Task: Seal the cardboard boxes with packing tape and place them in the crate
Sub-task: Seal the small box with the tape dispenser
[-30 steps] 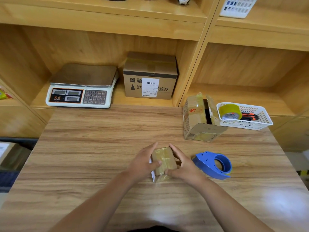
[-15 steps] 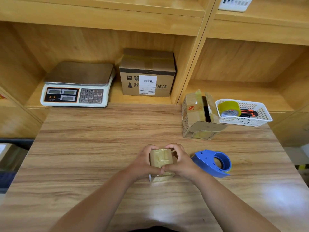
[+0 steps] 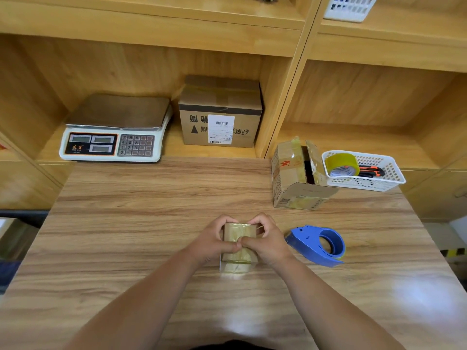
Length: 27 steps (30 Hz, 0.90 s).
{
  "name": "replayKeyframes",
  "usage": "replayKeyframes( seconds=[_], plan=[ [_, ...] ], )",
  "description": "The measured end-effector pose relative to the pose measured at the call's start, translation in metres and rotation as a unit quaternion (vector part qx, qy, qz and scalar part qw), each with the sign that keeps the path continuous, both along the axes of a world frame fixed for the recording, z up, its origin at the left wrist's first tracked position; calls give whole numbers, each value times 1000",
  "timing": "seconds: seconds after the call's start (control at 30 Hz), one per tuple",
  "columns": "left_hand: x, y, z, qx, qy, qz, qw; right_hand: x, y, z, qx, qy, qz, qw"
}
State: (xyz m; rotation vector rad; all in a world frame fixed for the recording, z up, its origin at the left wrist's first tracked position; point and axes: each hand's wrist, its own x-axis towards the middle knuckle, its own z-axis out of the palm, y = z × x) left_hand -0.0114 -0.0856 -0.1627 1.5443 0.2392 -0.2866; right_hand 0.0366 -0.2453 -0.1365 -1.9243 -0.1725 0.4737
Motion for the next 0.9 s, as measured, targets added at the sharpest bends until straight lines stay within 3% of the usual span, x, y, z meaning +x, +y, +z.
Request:
replayKeyframes(
  seconds=[0.37,0.5,0.57,0.7,0.9],
  plan=[
    [-1,-4,3,47,-23,-2,999,2,6,-13,-56,-89,-52,993],
    [-6,-5,-2,45,-15,38,998,3,3,-8,-21,-45,-26,998],
    [-8,-6,-4,34,-7,63,997,4,-6,0,-7,21,17,1000],
    [-4,-12,-8,75,-3,87,993,1,-26,5,-87,125,148,977],
    [7,-17,-17,151,-42,147,977,-5,-22,-7,0,105,86,991]
  ],
)
